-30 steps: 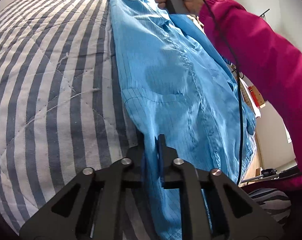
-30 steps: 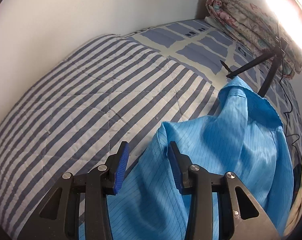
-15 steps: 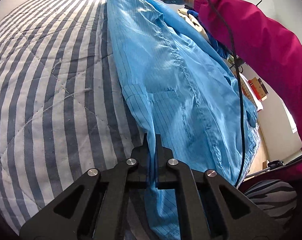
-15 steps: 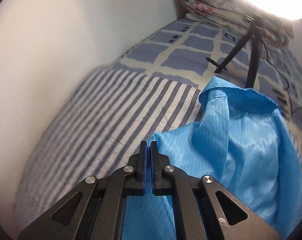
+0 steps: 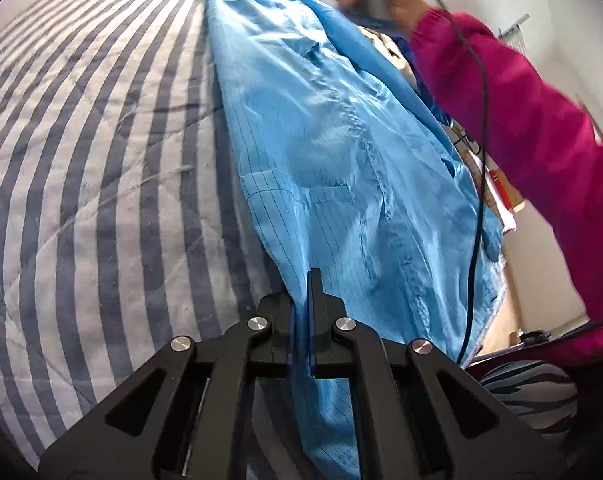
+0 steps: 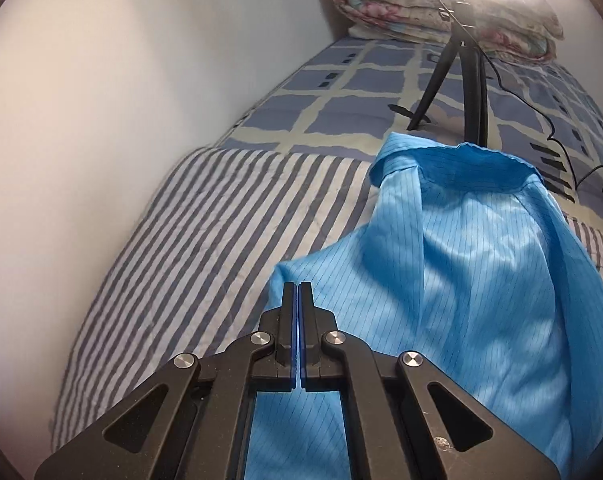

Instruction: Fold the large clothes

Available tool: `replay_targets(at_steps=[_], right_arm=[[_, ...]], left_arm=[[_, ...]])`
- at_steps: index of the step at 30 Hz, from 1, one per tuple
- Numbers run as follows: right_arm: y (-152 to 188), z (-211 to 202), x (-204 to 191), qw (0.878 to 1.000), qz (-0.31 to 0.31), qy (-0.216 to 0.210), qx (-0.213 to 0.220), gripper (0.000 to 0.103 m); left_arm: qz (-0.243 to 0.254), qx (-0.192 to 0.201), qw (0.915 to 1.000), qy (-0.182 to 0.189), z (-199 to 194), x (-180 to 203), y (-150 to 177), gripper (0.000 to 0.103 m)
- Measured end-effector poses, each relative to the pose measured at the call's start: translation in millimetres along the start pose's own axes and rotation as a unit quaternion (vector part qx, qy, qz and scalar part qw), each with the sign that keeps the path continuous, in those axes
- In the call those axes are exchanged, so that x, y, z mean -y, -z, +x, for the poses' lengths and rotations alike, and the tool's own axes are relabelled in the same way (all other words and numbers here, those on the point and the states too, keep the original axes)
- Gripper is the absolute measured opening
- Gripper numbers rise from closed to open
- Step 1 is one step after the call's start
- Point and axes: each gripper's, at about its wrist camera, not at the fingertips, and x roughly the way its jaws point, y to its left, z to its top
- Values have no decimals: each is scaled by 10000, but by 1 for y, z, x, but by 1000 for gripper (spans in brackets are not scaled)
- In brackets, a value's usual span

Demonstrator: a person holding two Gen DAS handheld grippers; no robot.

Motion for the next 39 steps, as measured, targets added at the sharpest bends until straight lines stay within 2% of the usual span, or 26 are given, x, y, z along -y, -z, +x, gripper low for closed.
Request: replay_targets(at_steps=[4,5,7,10,15,16,19,20,24,26,28,30,32,35,39], right_arm=[[25,-31,7,9992,121,-387,45,0],[31,-38,7,9988,75,-488,23,0],[46,-56,7,9992,-33,-380,74,0],[71,-93,9,9985,30,-520,135,0],[110,-166,16,9980,194,-416,434,3],[117,-182,20,9978,250,-348,506,9],[143,-227,32,9969,314,-95,722,41],[156,-246,37,9959,304,81,846,45],[203,-303,63,9922,525,465,1028,46],[223,-321,75,9904,591,648,1069,46],[243,-339,89,9878,677,875,1100,47],[265,-354,103,9852,825,1023,1105,49],[283,-364,118,9817,976,1205,1106,51],[315,-379,142,9754,1303,1401,1097,55],[362,-394,179,9613,1826,1764,1067,55]], left_arm=[[-222,-5,9996,147,-12,-5,6,20],[-224,-9,9996,186,-15,-4,10,21],[-244,-53,9994,225,-21,-1,19,21],[-265,-141,9994,147,-24,5,33,21],[214,-236,9985,-440,-23,25,59,21],[394,-235,9971,-607,-25,30,65,24],[358,-182,9970,-657,-39,37,71,24],[351,-106,9970,-684,-45,38,71,24],[461,313,9952,-805,-72,53,57,28],[558,583,9930,-866,-83,64,48,47],[690,849,9899,-903,-94,77,41,54],[795,975,9875,-952,-96,89,31,56],[880,1082,9854,-981,-96,102,23,66],[986,1181,9833,-972,-95,119,13,68],[1108,1182,9828,-882,-88,140,4,68]])
